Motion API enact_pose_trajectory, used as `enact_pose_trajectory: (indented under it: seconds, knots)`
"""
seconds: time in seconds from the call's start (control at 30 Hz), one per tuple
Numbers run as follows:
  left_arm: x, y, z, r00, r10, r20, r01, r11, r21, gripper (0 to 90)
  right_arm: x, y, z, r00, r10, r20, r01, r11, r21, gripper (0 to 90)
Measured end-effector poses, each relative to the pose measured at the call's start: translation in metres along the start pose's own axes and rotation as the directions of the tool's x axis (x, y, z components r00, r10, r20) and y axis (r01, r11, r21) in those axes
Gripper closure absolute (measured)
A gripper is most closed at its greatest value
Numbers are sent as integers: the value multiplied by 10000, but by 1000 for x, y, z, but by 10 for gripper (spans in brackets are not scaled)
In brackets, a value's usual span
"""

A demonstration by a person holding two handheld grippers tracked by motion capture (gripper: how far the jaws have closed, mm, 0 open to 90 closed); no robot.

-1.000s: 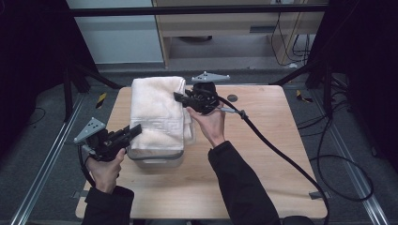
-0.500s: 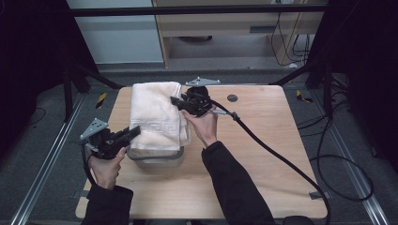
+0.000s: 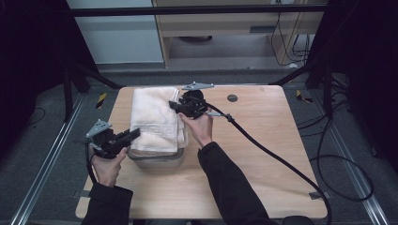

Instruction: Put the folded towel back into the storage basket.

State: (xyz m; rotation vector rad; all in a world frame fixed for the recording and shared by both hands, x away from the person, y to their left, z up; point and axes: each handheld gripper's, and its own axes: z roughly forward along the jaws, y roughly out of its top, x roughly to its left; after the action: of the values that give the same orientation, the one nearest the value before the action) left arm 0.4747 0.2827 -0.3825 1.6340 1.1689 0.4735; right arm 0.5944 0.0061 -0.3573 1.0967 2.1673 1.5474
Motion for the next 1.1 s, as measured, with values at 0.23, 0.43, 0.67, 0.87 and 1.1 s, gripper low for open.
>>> enact_pose_trajectory:
  seconds: [0.23, 0.43, 0.67, 0.87, 1.1]
  knots:
    - [7, -7, 8, 9997, -62, -224, 70, 9993, 380, 754, -2, -9, 11, 9999, -62, 120, 60, 9998, 186, 686]
    - [12, -10, 11, 9994, -139, -332, 160, 9980, 617, 754, -3, -16, 21, 9999, 81, 110, -85, 9993, 361, 686]
    - [16, -15, 16, 9988, -121, -467, 162, 9959, 886, 754, -4, -21, 27, 9999, 77, 136, -84, 9985, 534, 686]
    - [19, -19, 21, 9973, -32, -728, 121, 9924, 1226, 754, -4, -28, 36, 9998, 115, 175, -128, 9971, 753, 685]
    - [20, -25, 27, 9947, 150, -1022, 9, 9881, 1537, 754, -4, -37, 44, 9994, 24, 346, -60, 9946, 1039, 682]
